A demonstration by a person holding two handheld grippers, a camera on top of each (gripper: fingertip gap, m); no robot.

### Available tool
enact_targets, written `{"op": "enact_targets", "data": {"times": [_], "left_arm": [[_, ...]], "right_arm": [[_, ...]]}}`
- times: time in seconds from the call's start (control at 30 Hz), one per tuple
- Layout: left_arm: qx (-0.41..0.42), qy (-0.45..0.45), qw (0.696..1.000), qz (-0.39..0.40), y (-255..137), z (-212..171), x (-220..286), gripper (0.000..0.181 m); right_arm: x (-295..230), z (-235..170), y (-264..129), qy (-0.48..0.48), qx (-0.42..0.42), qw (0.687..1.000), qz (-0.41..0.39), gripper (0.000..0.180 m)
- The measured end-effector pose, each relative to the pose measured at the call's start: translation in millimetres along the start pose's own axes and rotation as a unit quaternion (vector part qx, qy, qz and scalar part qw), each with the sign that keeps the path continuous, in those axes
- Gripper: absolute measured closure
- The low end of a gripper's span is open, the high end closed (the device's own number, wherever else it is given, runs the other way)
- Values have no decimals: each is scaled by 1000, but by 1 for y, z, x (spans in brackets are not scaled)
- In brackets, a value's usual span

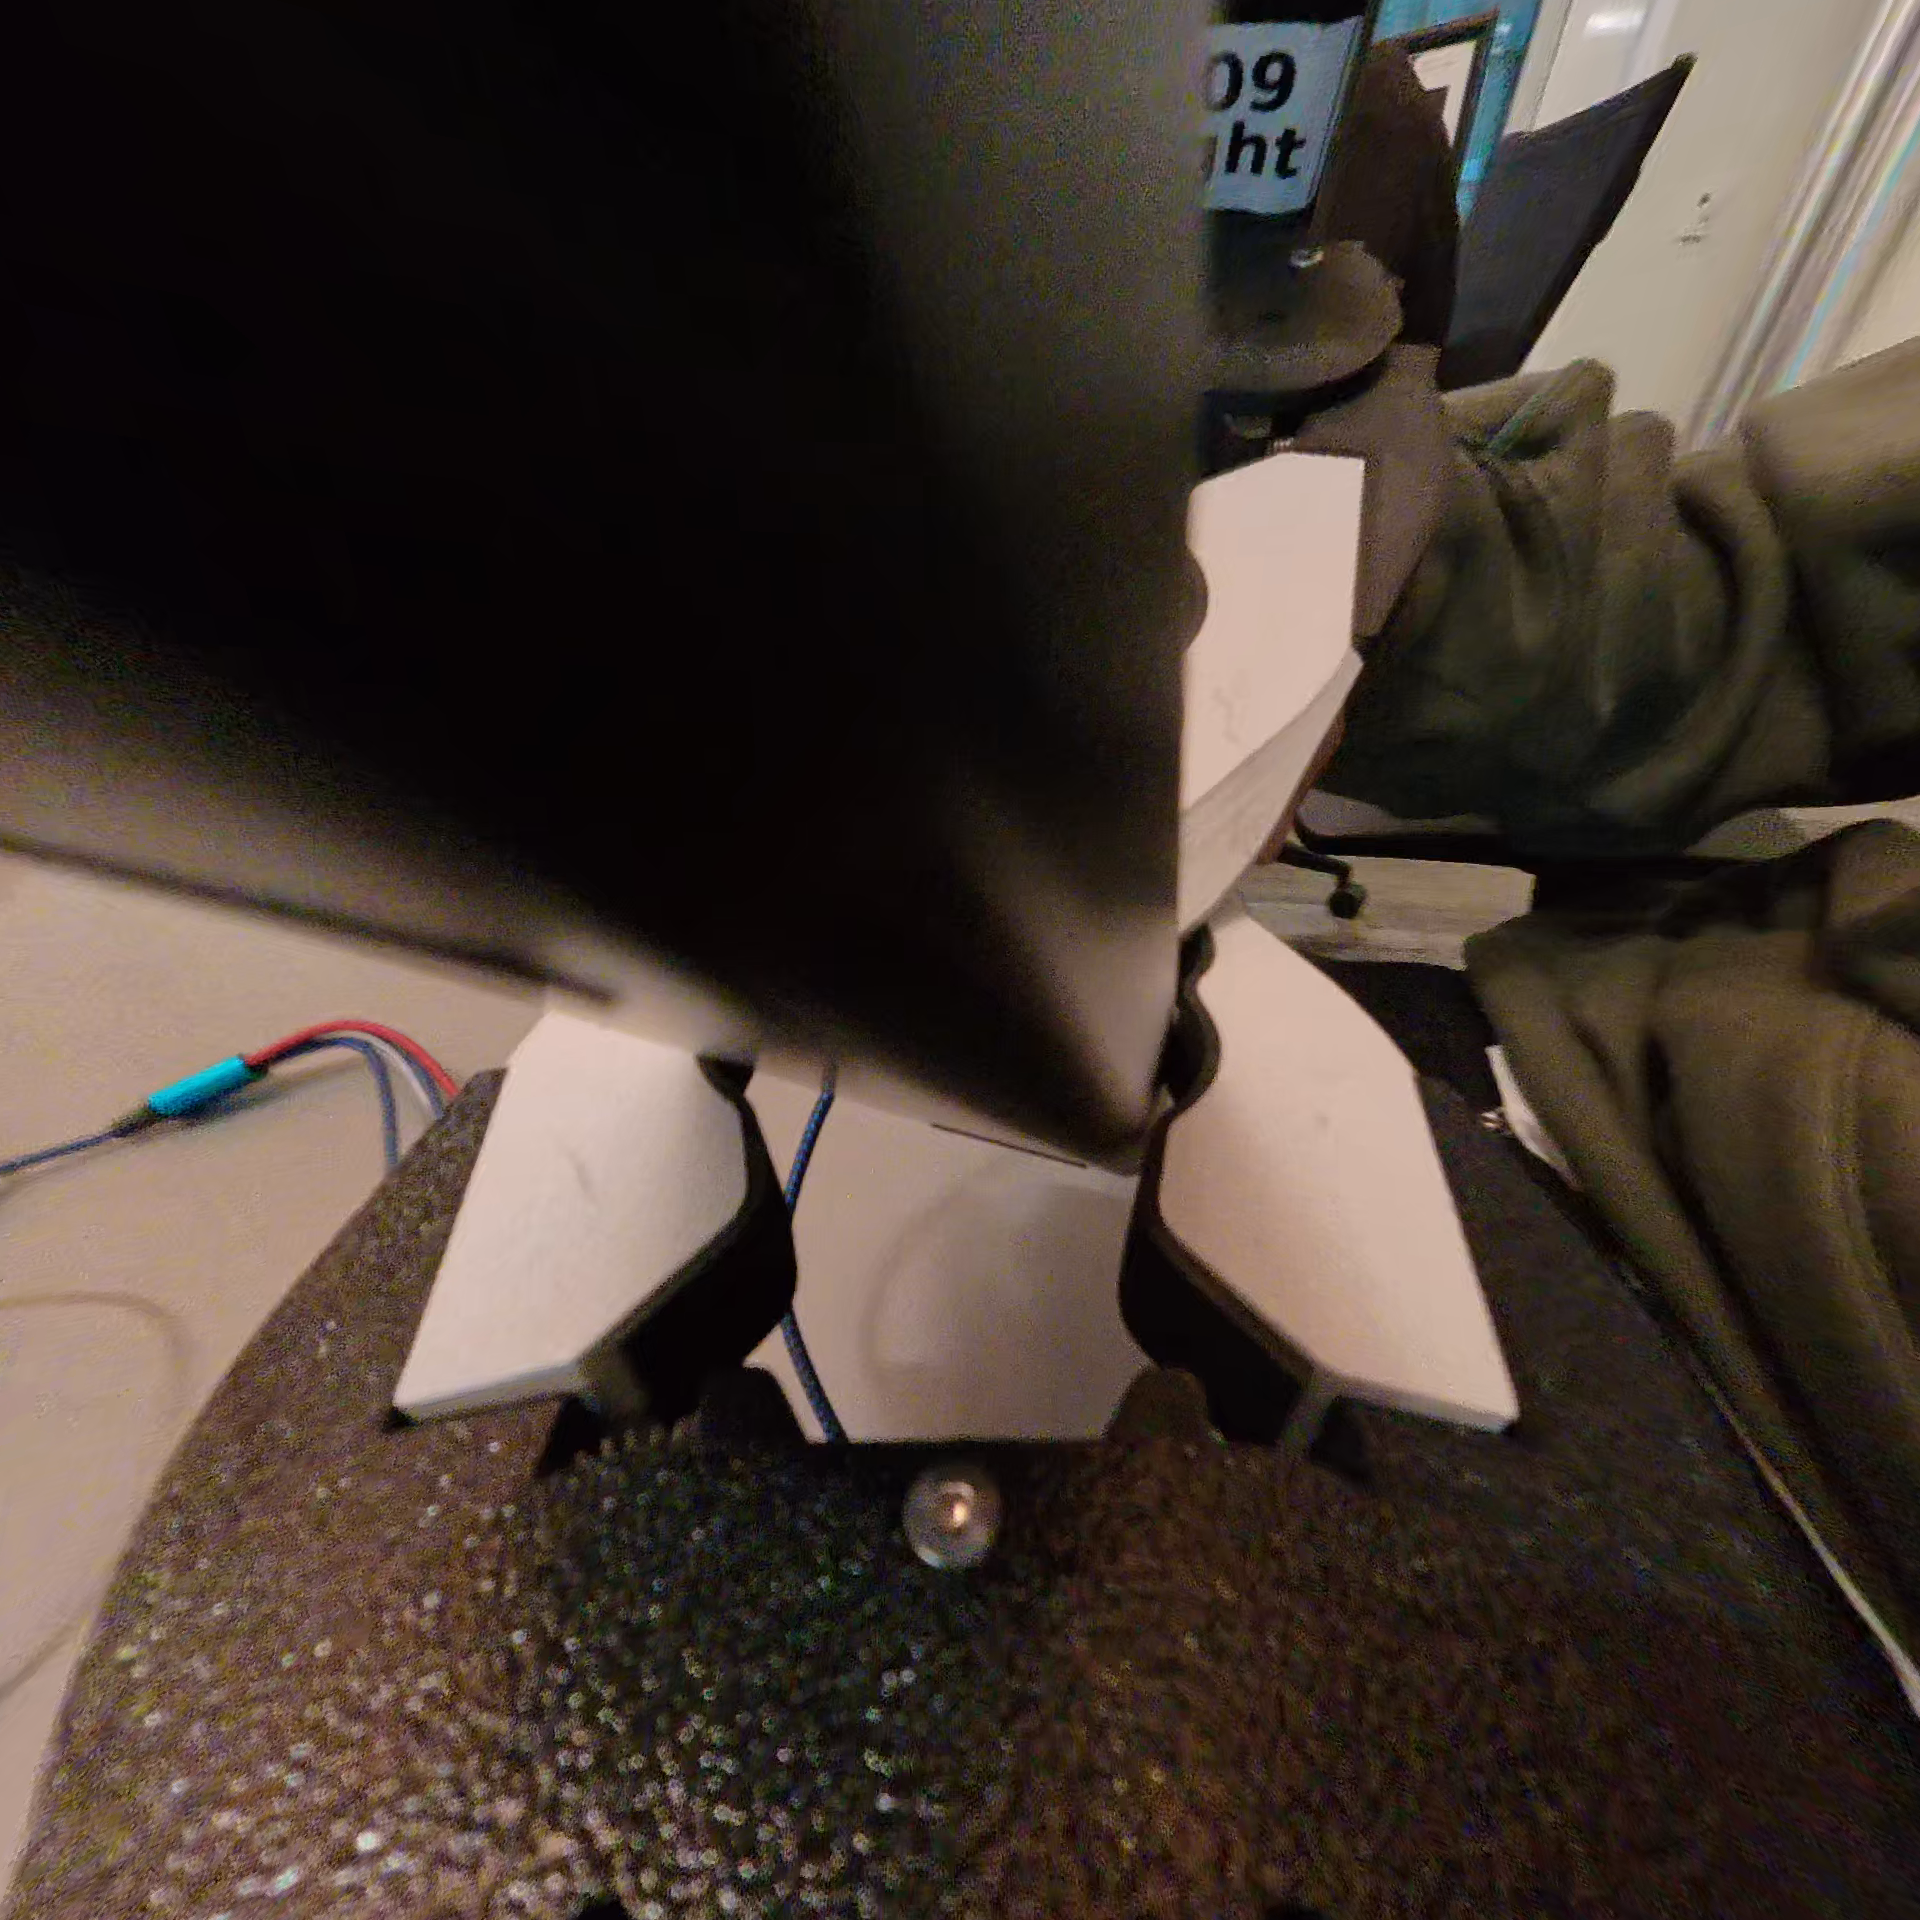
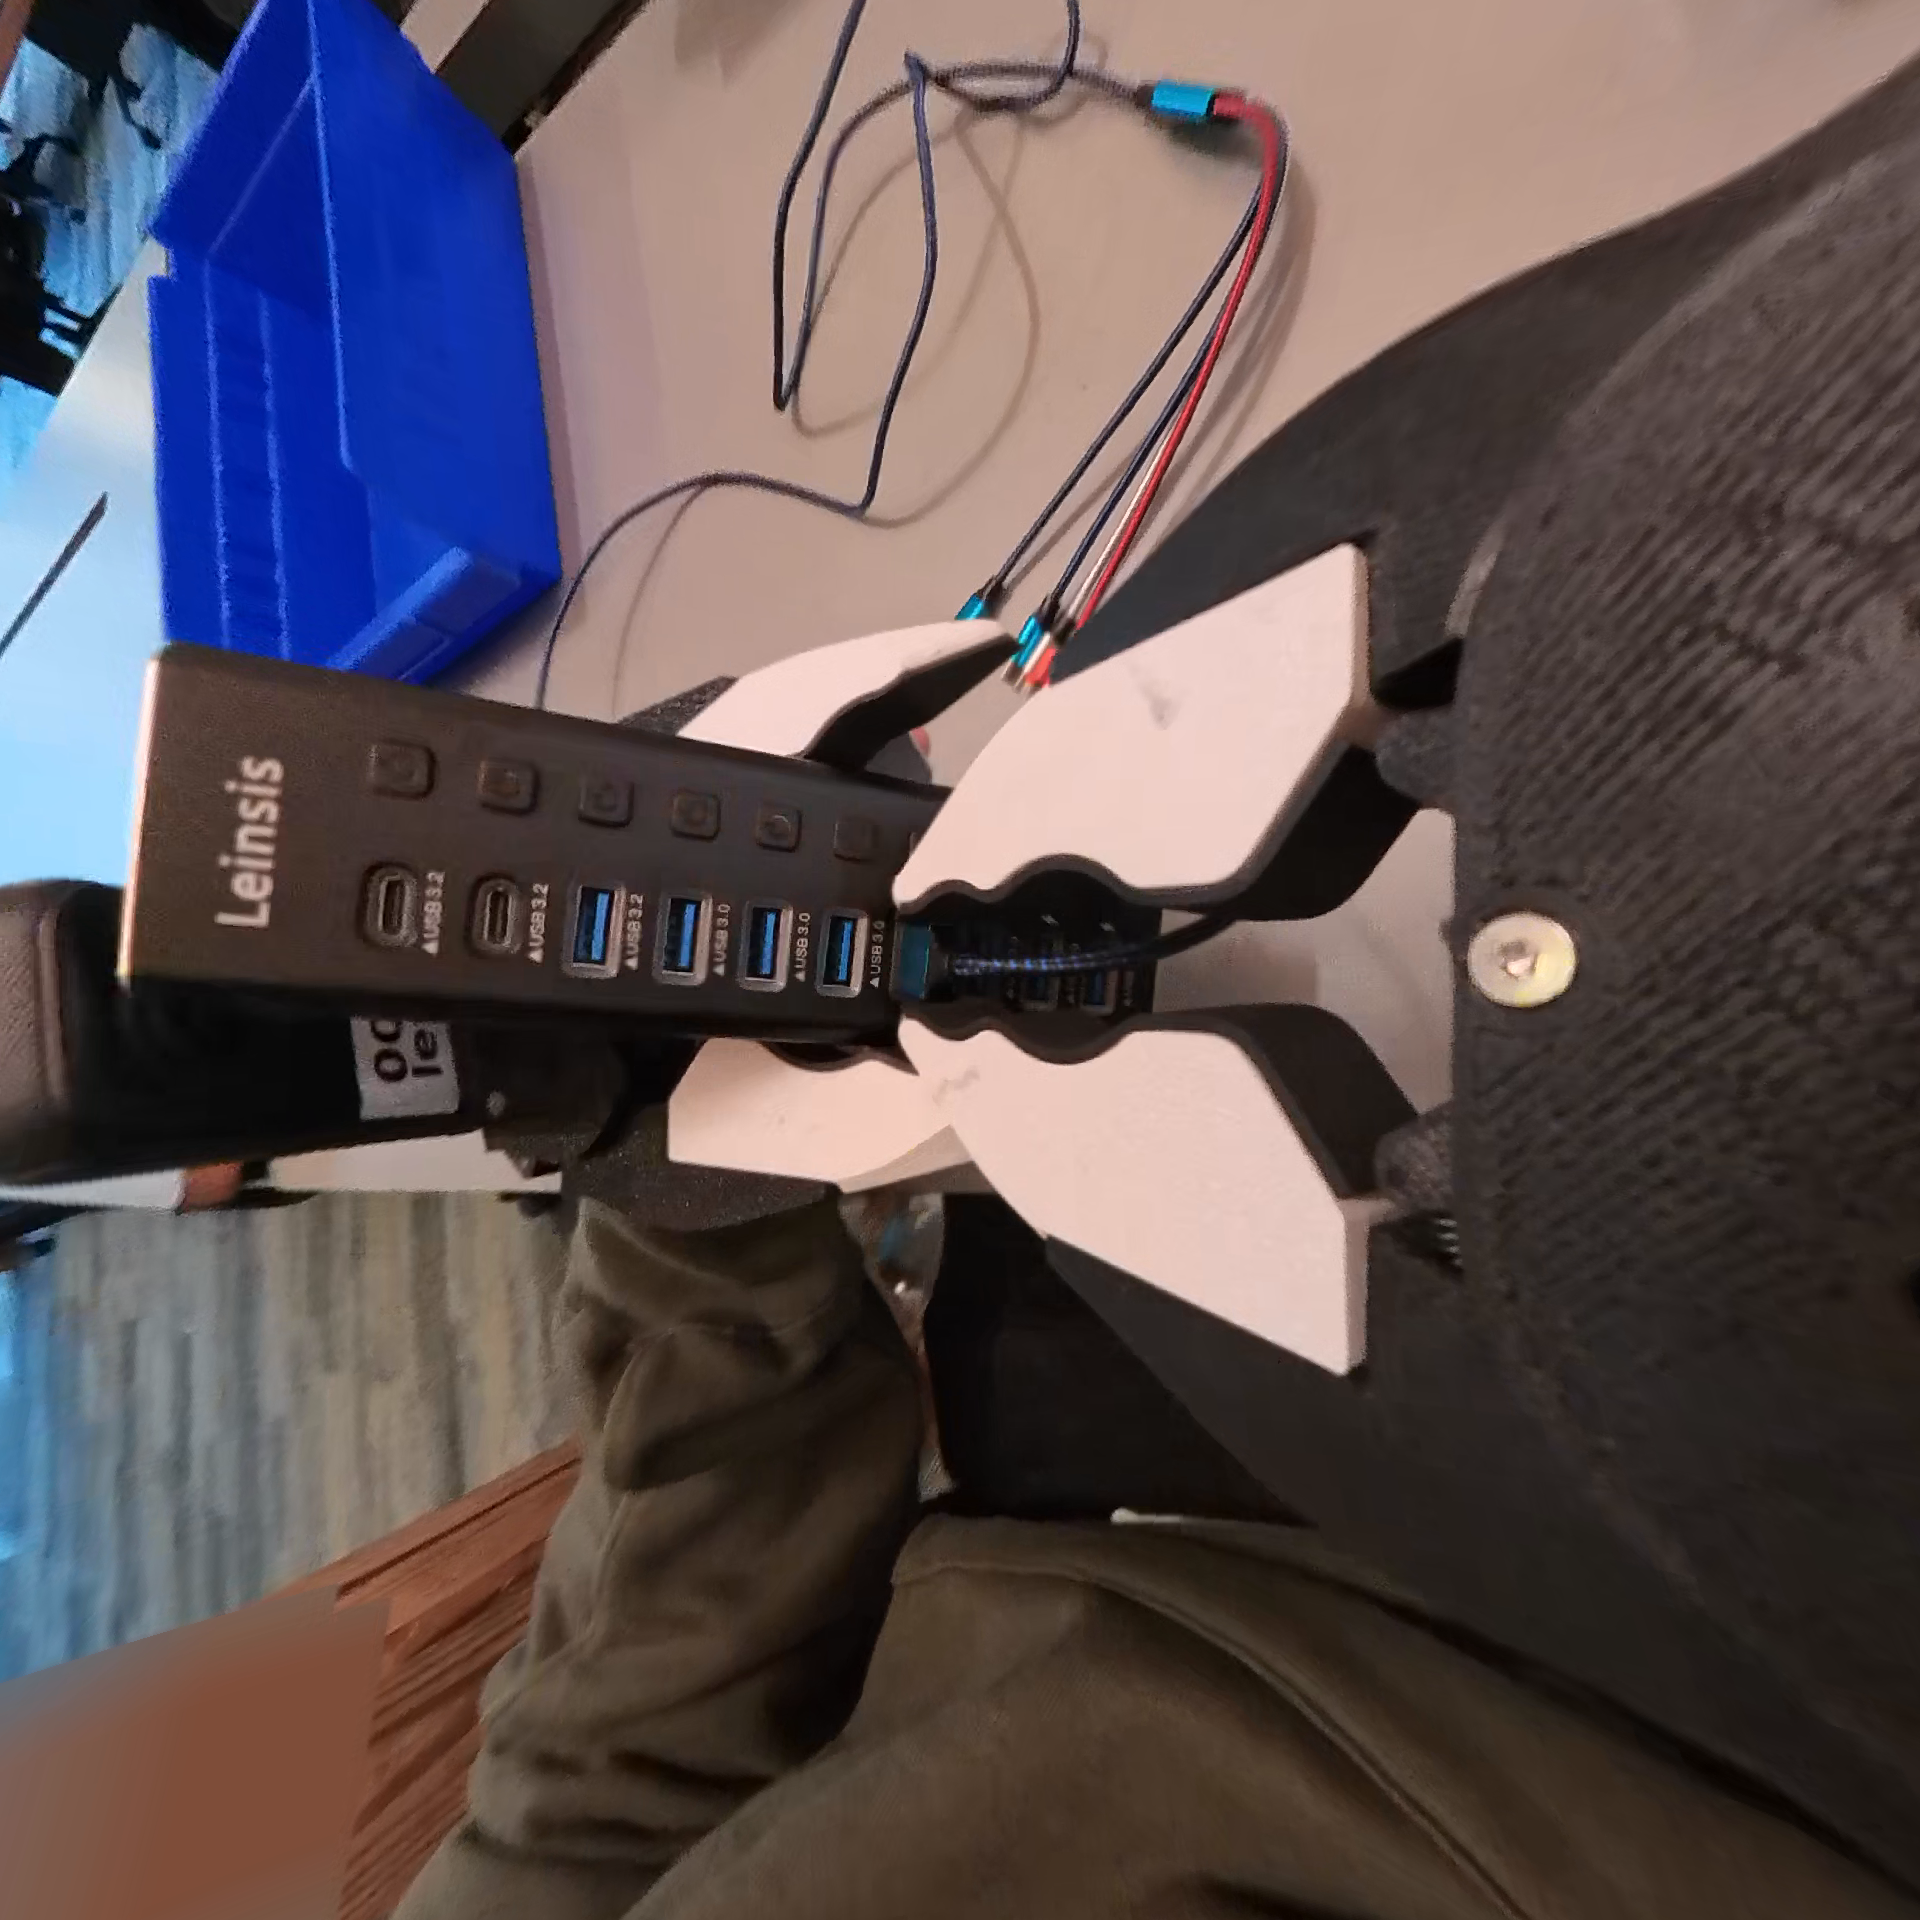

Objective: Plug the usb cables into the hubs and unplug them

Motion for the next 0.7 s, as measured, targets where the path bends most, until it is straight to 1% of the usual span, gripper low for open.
{"op": "enact_targets", "data": {"times": [0.07,0.17,0.23,0.5,0.53,0.57,0.6,0.63,0.67,0.7], "left_arm": [[6,17,1000,21,0,3,-1,103],[-1,35,998,44,-3,7,-3,105],[-9,48,998,49,-5,9,-2,105],[-23,49,997,50,-1,11,-1,107],[-30,54,995,73,-6,9,-5,107],[-30,42,992,115,-26,4,-19,107],[-4,-7,989,146,-53,3,-35,107],[33,-37,987,152,-74,7,-43,108],[59,-22,985,160,-83,16,-44,107],[54,-1,985,164,-83,24,-42,107]], "right_arm": [[1,4,-2,-11,-25,1000,-12,165],[3,8,-2,-11,-29,999,-21,164],[2,10,-2,-9,-29,999,-25,165],[2,5,-11,4,-23,999,-40,164],[11,3,-28,3,-33,995,-98,165],[26,2,-61,-4,-24,985,-173,165],[34,3,-89,29,23,985,-171,165],[37,1,-101,68,55,989,-123,165],[42,-7,-101,88,33,989,-115,165],[47,-15,-95,67,0,987,-144,165]]}}
Point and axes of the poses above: each gripper's, where its closed fingertips meet, y out along the fingers, z out of its top, x = y × z across the jaws, the point moved 7 cm from there along -y, back along the fingers, and after that the axes turned 1 degree about y, right-handed, at the moved point
